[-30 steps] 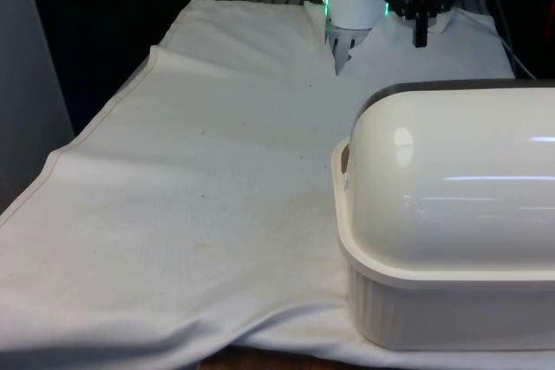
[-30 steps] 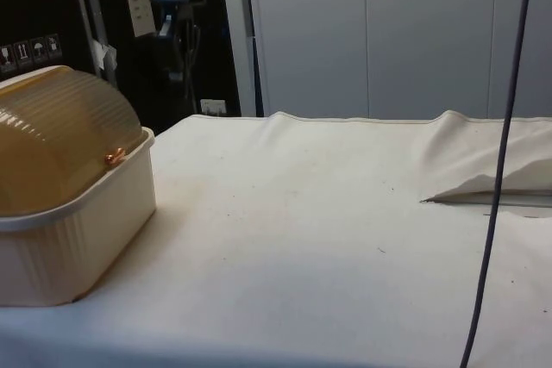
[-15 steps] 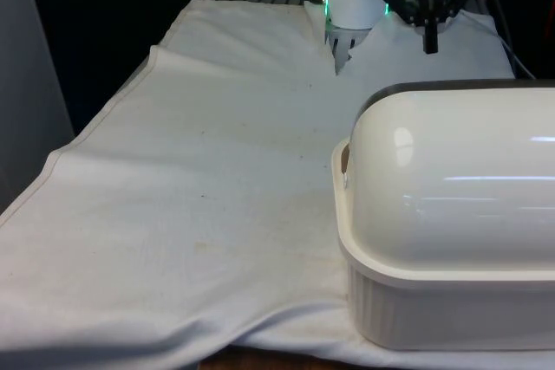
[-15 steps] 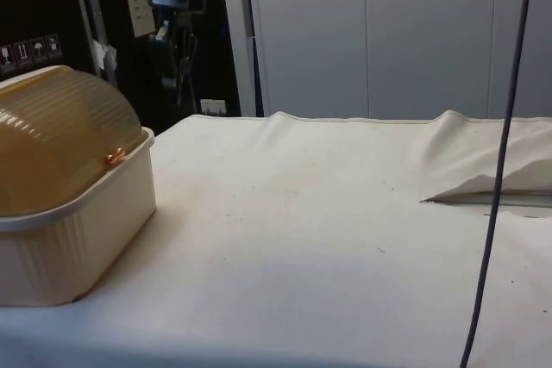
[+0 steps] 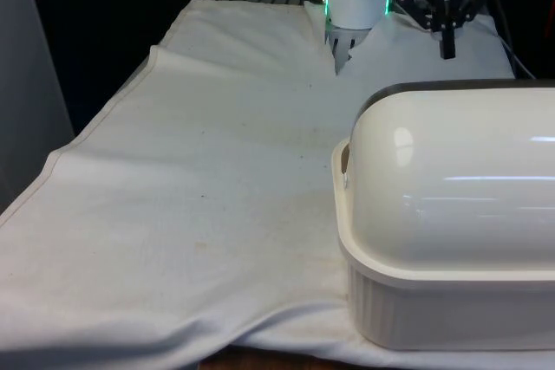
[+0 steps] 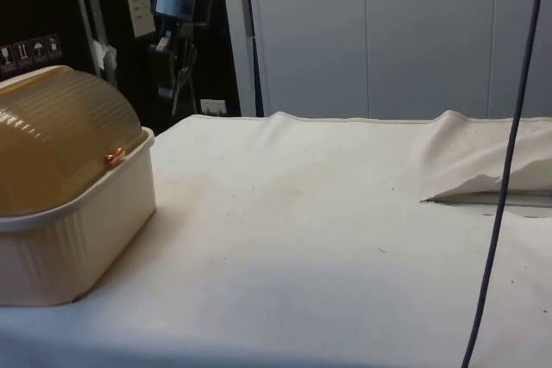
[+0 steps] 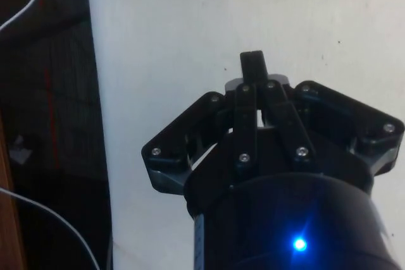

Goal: Open the lid, then close it.

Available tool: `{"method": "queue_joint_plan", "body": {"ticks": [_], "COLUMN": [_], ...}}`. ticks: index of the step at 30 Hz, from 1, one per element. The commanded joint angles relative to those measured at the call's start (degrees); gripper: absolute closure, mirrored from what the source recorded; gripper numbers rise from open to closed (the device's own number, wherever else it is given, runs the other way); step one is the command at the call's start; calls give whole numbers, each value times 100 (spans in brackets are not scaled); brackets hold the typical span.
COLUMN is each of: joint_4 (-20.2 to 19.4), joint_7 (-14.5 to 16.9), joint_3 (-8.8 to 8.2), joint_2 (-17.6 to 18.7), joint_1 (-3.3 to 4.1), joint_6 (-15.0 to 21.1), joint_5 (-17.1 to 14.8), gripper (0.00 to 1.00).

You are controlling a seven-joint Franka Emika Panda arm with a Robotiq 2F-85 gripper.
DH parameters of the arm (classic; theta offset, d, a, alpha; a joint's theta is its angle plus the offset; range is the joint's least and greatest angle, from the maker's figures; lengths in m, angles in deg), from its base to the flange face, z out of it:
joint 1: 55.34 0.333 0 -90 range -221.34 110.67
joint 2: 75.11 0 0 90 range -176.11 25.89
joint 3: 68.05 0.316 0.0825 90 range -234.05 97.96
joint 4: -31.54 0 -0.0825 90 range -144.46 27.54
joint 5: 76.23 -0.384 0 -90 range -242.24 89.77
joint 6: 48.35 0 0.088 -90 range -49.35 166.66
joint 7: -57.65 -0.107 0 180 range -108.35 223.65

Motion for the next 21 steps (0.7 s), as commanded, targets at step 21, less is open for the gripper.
{"method": "queue_joint_plan", "body": {"ticks": [21], "joint_4": [-126], "joint_7": [-6], "joint_3": [361], "joint_2": [327], "joint_1": [0], "joint_6": [1008], "joint_5": [0], "gripper": [100]}}
